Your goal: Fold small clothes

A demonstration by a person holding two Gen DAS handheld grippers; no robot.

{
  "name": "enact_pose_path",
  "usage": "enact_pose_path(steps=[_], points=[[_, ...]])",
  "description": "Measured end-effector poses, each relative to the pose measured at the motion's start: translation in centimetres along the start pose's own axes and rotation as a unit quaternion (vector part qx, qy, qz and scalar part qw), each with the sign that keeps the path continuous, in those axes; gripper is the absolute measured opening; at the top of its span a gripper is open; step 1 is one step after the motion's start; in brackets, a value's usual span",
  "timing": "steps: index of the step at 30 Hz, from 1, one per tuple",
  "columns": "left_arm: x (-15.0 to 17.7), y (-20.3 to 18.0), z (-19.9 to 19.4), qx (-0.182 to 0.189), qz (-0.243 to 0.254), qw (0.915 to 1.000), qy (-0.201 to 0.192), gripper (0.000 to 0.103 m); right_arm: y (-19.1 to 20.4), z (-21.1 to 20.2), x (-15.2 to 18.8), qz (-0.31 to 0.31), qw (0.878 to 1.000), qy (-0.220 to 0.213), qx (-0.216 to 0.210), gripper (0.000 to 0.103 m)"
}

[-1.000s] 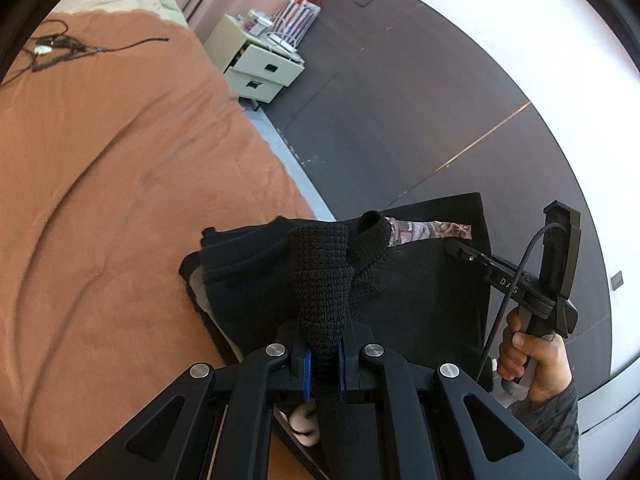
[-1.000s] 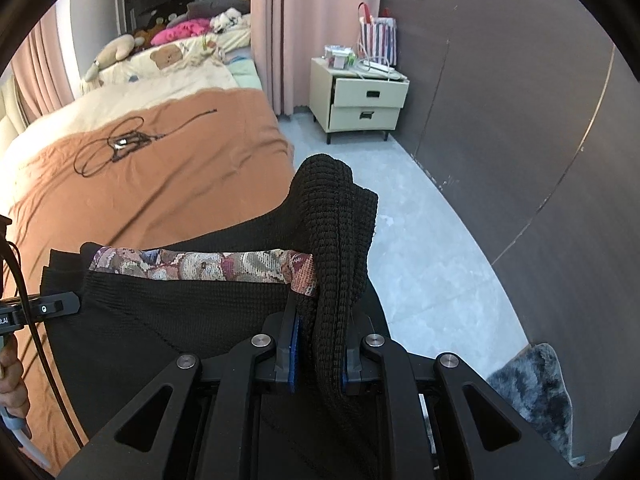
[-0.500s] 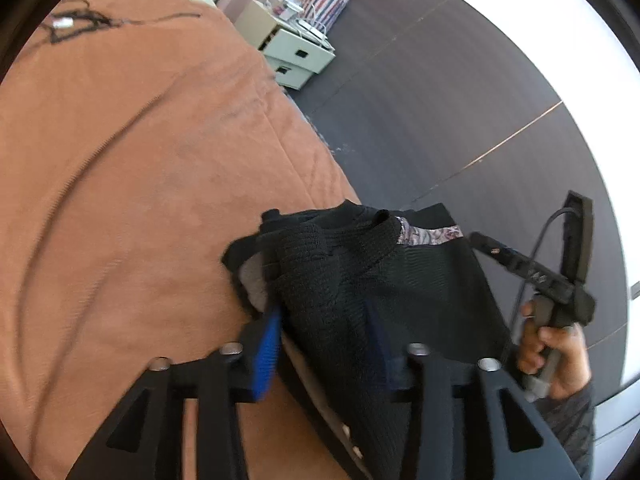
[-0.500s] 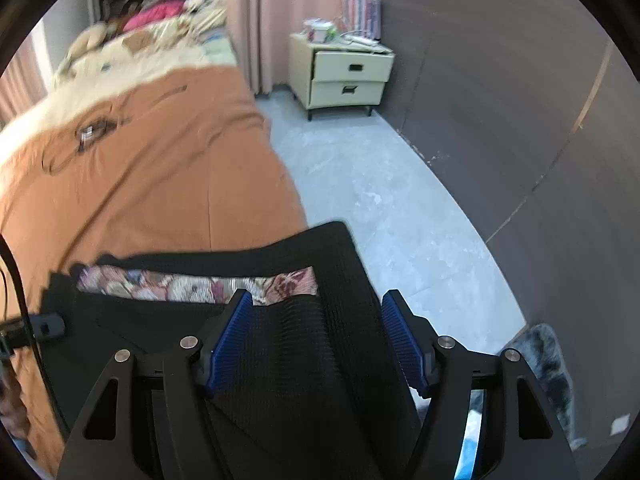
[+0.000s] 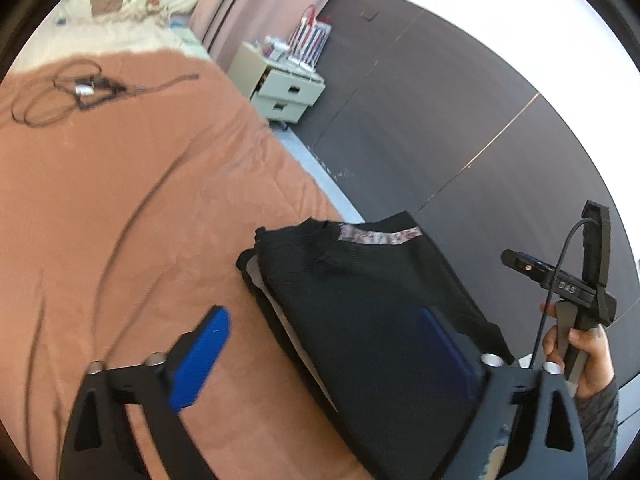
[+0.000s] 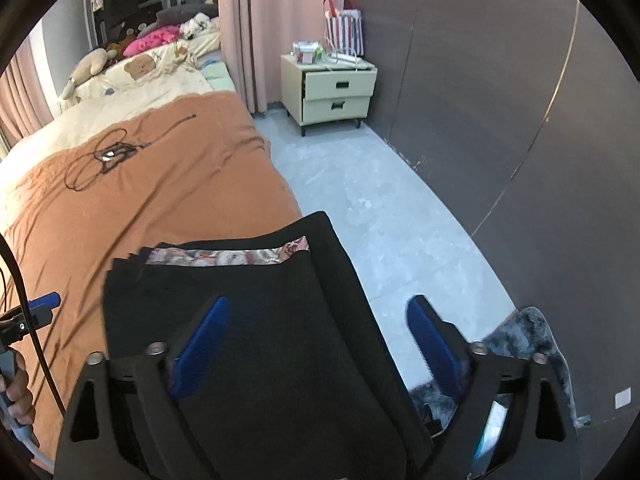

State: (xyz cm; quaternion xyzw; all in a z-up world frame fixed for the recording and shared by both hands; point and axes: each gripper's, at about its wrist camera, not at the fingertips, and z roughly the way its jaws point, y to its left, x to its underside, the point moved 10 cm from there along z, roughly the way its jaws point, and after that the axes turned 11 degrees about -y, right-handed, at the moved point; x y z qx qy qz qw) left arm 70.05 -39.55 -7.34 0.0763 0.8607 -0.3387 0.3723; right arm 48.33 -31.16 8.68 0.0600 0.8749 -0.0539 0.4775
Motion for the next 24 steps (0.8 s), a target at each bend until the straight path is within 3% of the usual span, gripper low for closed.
enact_pose_path(steps=[5, 12, 24], points=[[-0.7, -2.4, -3.8, -0.007, 0.037, 0.9991, -0.019, 0.103, 0.4, -4.9, -0.1, 0.004, 0.999, -0.038, 0.008, 0.103], [-1.2, -4.8, -9.3, -0.008, 0.071, 0.9966, -0.042, 0.103, 1.5, -9.8, 2.3, 0.007, 0.999, -0.050, 0.002, 0.103], [1.2, -5.7, -18.2, -0.016, 0.099, 0.9935, -0.055, 0.103, 2.6, -17.2, 5.6, 0.025, 0.997, -0.075, -0.001, 0.103]])
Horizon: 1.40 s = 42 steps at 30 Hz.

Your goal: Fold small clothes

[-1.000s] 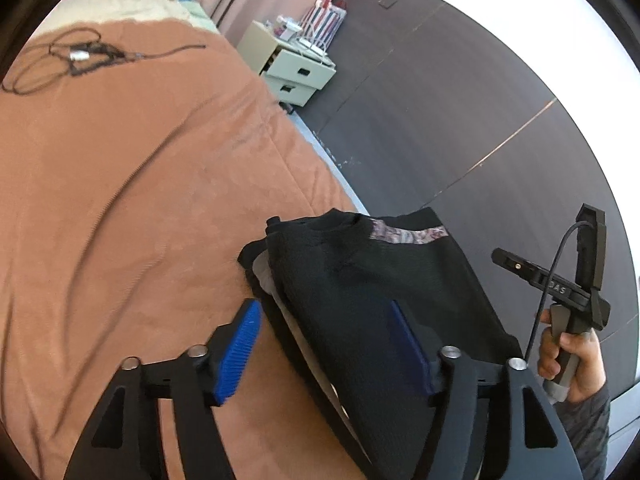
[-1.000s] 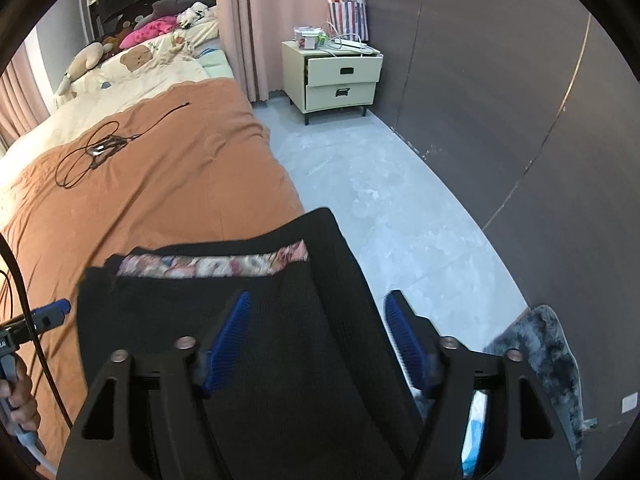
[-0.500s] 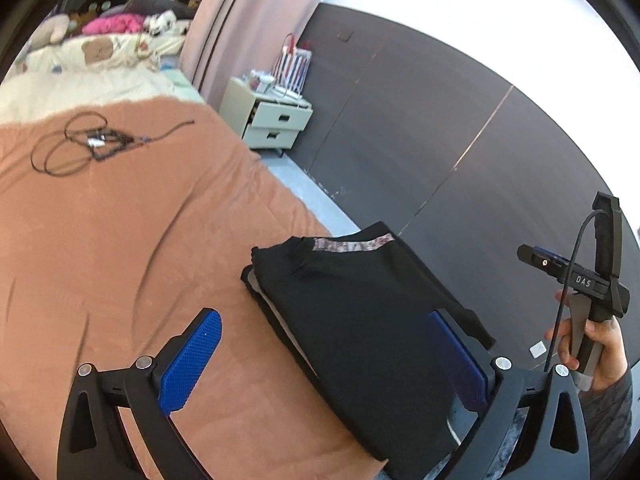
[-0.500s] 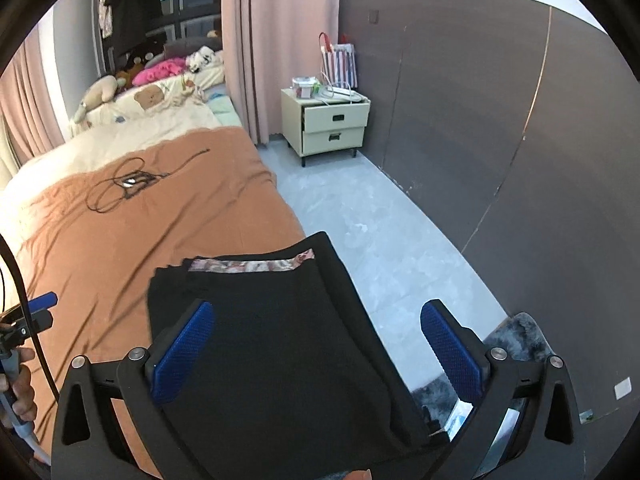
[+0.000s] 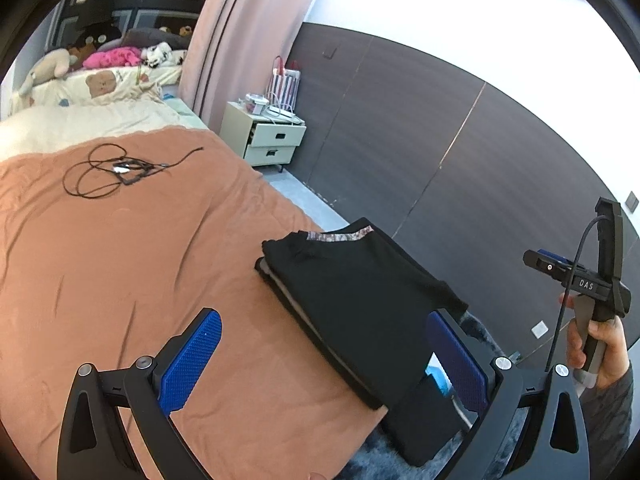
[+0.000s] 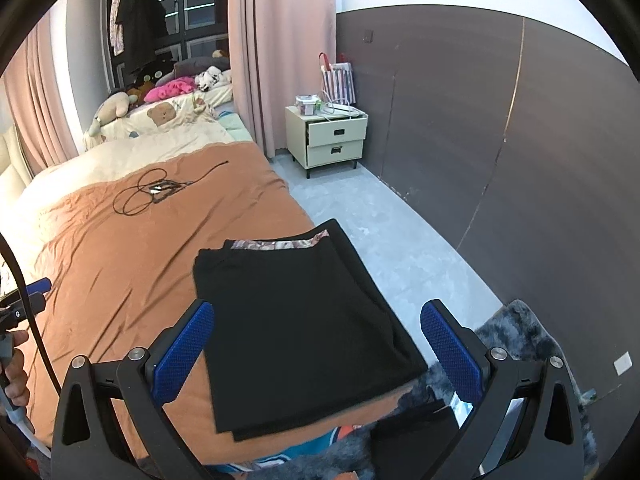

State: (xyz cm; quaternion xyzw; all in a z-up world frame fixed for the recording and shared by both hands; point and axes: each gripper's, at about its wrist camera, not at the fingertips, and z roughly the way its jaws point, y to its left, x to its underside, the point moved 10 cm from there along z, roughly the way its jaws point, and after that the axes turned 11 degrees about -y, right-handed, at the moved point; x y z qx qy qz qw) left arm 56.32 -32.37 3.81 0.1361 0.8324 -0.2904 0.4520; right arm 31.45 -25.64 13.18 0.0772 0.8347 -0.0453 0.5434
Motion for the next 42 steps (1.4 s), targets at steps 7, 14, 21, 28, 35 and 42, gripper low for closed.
enact_pose_path(steps=[7, 14, 21, 28, 35, 42], points=[[2.4, -0.1, -5.5, -0.017, 0.021, 0.9994, -0.020, 0.103, 1.2, -3.7, 1.7, 0.002, 1.000, -0.011, 0.008, 0.103], [5.8, 0.0, -10.7, -0.030, 0.026, 0.9984, -0.041, 0.103, 2.7, -6.5, 4.5, 0.002, 1.000, -0.027, -0.015, 0.103], [8.4, -0.6, -15.5, -0.039, 0.052, 0.9958, -0.064, 0.103, 2.7, -9.4, 8.7, 0.006, 0.999, -0.044, -0.002, 0.103], [11.1, -2.1, -18.8, -0.046, 0.075, 0.9927, -0.082, 0.103, 4.4, -12.8, 12.0, 0.009, 0.998, -0.068, -0.004, 0.103], [13.0, -3.2, -22.0, -0.057, 0.092, 0.9879, -0.111, 0.103, 5.4, -16.5, 14.0, 0.006, 0.996, -0.092, -0.016, 0.103], [14.7, -4.6, -24.6, -0.068, 0.106, 0.9840, -0.126, 0.103, 5.8, -19.0, 16.1, 0.019, 0.993, -0.107, -0.050, 0.103]])
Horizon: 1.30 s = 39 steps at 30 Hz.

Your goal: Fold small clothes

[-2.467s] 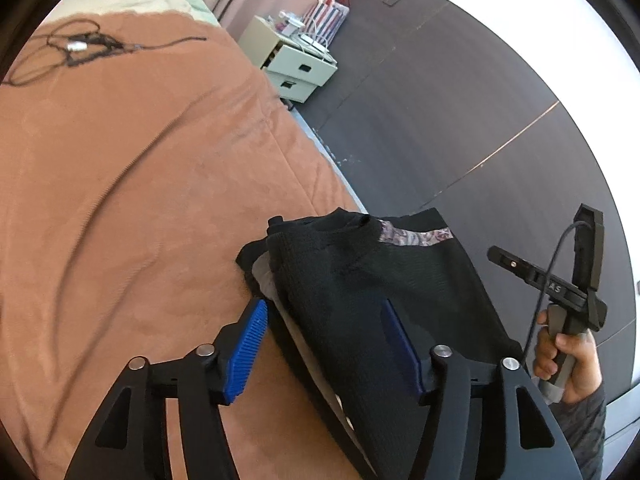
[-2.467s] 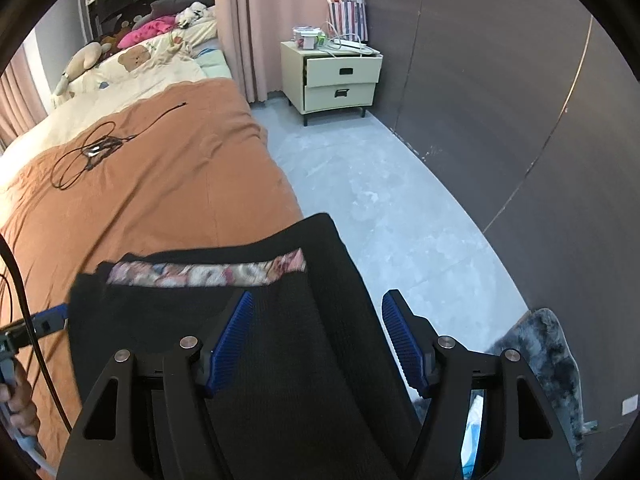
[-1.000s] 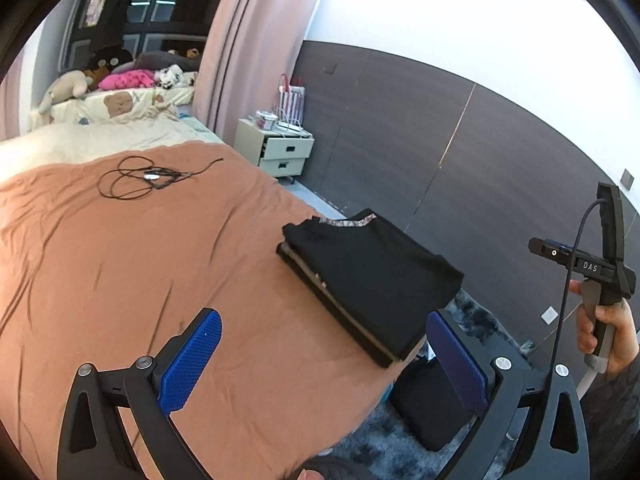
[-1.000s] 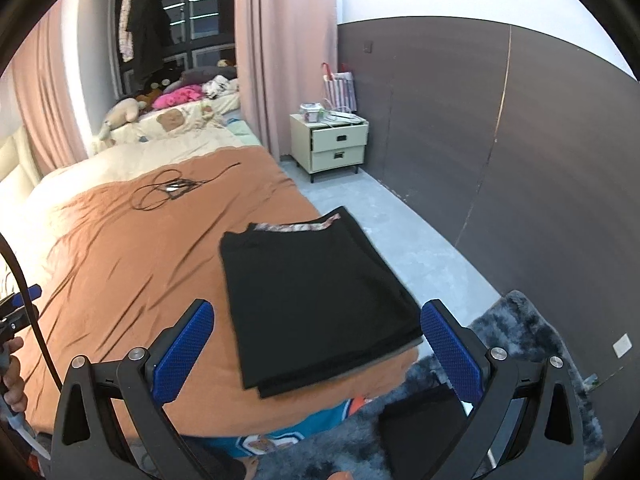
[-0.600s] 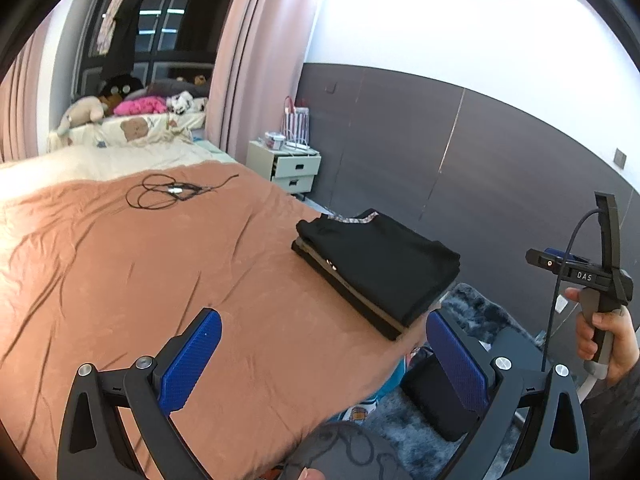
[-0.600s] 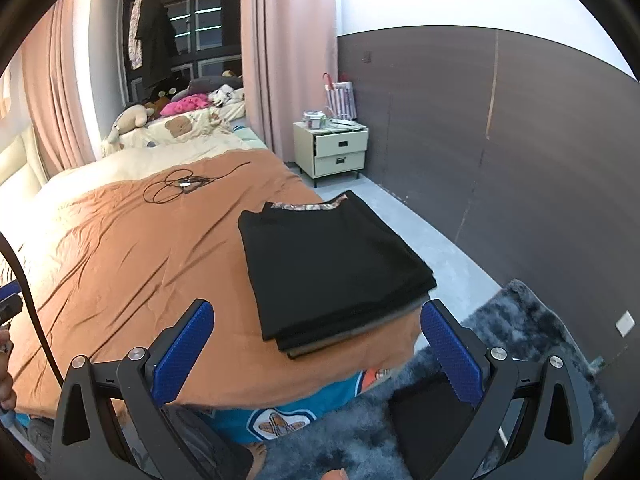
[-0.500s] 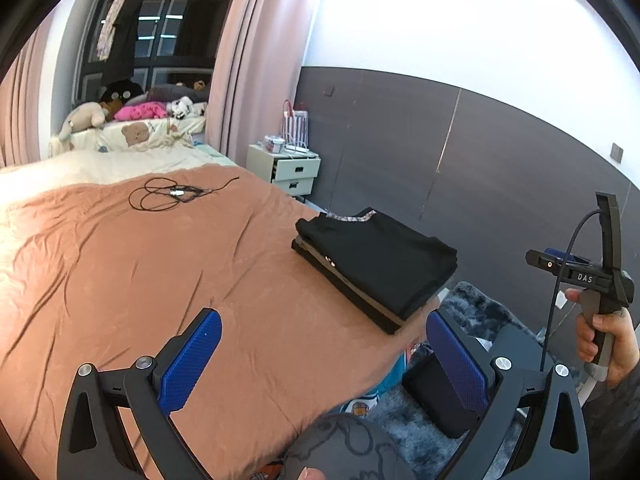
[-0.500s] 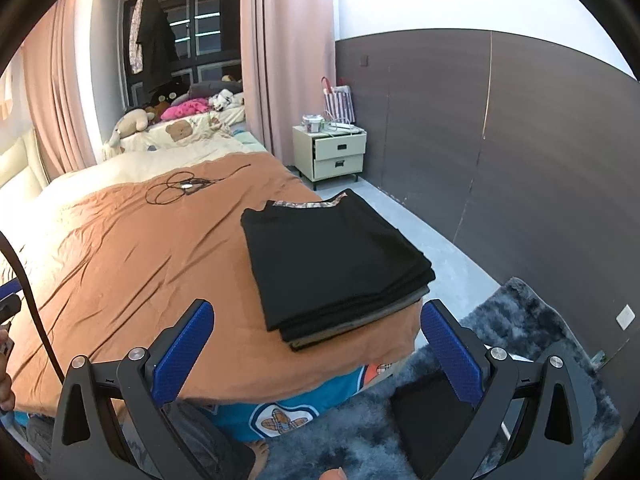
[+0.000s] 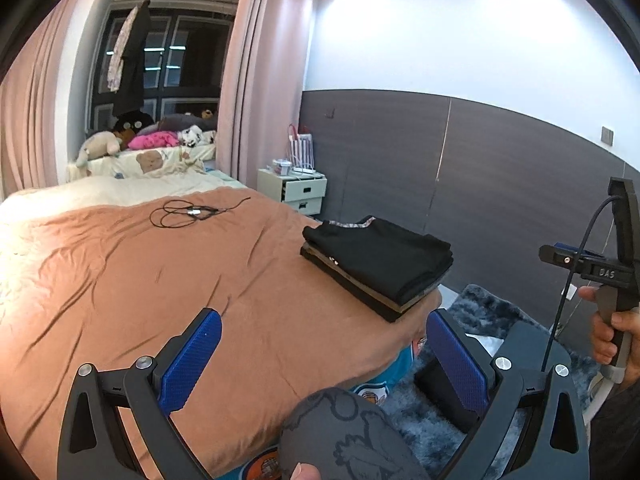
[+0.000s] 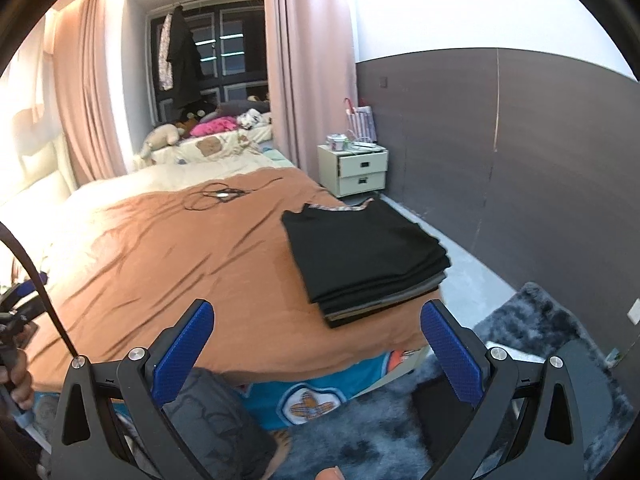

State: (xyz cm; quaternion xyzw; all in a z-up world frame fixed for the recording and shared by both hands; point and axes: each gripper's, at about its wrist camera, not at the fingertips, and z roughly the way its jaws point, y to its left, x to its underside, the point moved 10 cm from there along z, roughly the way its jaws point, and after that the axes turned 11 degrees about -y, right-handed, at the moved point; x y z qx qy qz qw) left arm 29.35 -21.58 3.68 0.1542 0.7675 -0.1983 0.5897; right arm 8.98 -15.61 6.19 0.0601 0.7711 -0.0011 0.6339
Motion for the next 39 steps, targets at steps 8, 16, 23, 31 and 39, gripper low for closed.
enact_pose_path(steps=[8, 16, 23, 31, 39], points=[[1.0, -0.9, -3.3, -0.008, -0.005, 0.9995, -0.030, 0.103, -0.1, -2.3, 2.8, 0.005, 1.000, -0.014, -0.002, 0.103], [2.8, -1.3, -5.6, -0.016, -0.012, 0.9990, -0.039, 0.103, 0.7, -3.5, 6.0, 0.001, 1.000, -0.014, -0.012, 0.103], [5.2, -1.1, -7.6, -0.034, -0.010, 0.9986, -0.041, 0.103, 2.1, -4.8, 7.8, -0.007, 1.000, -0.013, -0.017, 0.103], [7.3, -0.8, -9.3, -0.041, -0.011, 0.9985, -0.035, 0.103, 3.0, -6.4, 9.2, 0.001, 1.000, -0.013, -0.022, 0.103], [7.6, -0.5, -11.1, -0.052, -0.006, 0.9975, -0.049, 0.103, 4.0, -6.9, 9.8, -0.007, 1.000, -0.014, -0.023, 0.103]])
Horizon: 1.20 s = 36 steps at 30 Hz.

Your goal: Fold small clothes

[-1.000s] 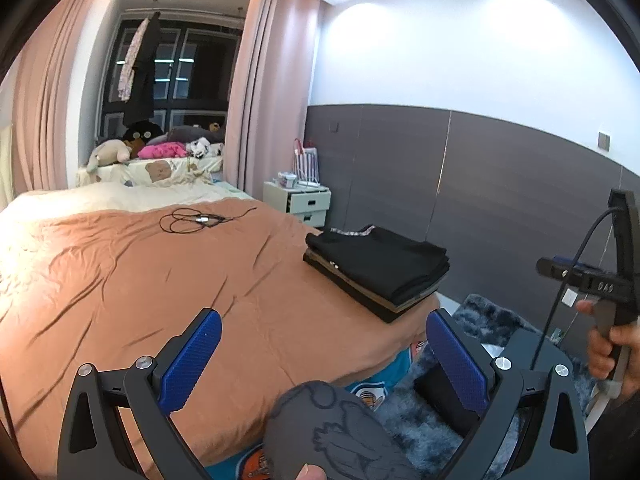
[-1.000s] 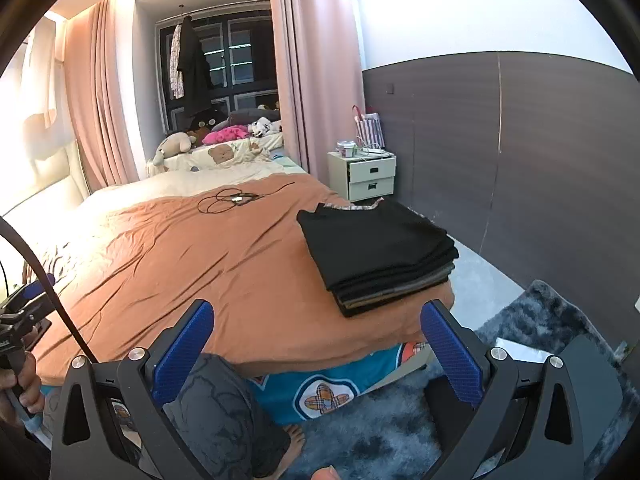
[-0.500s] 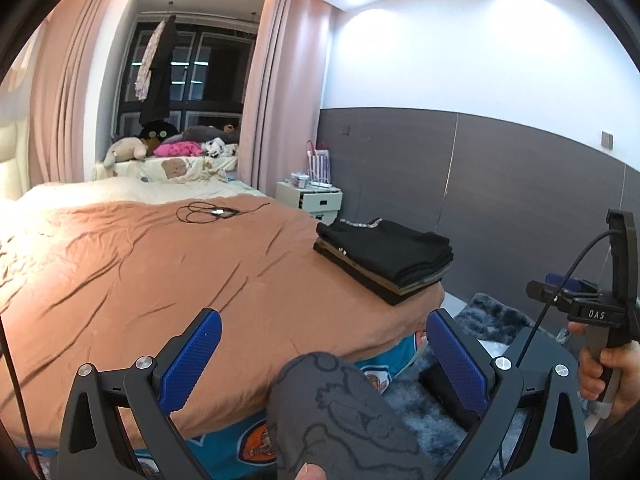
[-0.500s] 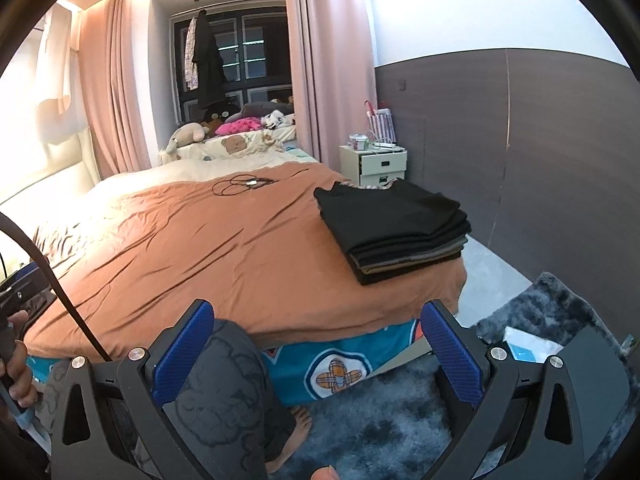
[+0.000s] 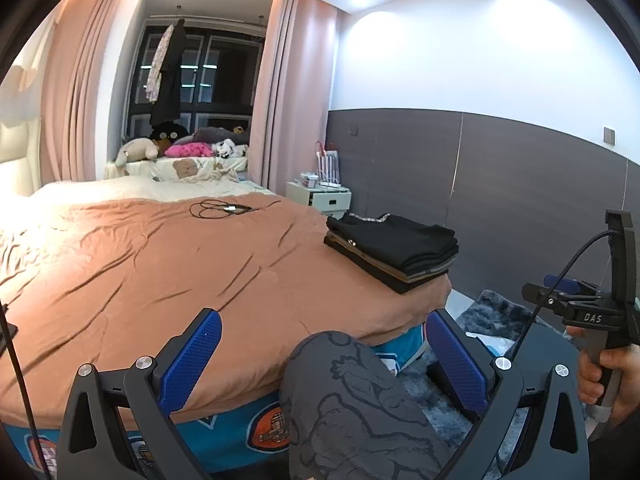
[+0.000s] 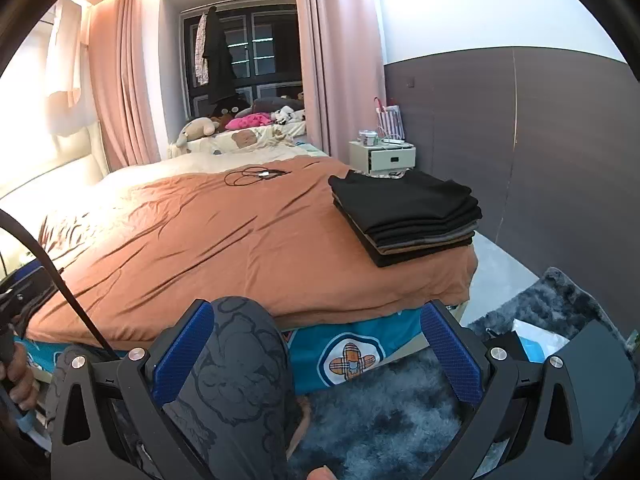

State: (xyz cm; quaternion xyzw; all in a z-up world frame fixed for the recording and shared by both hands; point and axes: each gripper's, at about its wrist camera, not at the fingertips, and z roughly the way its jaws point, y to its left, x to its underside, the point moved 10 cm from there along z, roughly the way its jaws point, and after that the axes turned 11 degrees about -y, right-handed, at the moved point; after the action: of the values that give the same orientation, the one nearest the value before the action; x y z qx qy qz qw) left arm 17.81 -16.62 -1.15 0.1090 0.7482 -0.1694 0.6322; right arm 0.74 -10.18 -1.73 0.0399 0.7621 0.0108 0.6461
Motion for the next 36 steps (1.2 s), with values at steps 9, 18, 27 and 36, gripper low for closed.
enact_pose_path(steps=[9, 18, 27, 36], points=[[0.0, 0.7, -1.1, -0.009, -0.003, 0.9999, -0.008, 0.103, 0.3, -0.7, -0.4, 0.000, 1.000, -0.008, -0.002, 0.103], [-0.1, 1.5, -1.6, -0.013, -0.005, 0.9998, -0.011, 0.103, 0.1, -0.6, -0.3, 0.004, 1.000, -0.008, -0.003, 0.103], [0.0, 1.6, -1.7, -0.013, -0.006, 0.9999, -0.010, 0.103, 0.5, -0.5, -0.4, 0.001, 1.000, -0.003, -0.009, 0.103], [0.0, 1.4, -1.9, -0.014, -0.006, 0.9998, -0.010, 0.103, 0.4, -0.5, -0.4, 0.002, 1.000, -0.002, -0.010, 0.103]])
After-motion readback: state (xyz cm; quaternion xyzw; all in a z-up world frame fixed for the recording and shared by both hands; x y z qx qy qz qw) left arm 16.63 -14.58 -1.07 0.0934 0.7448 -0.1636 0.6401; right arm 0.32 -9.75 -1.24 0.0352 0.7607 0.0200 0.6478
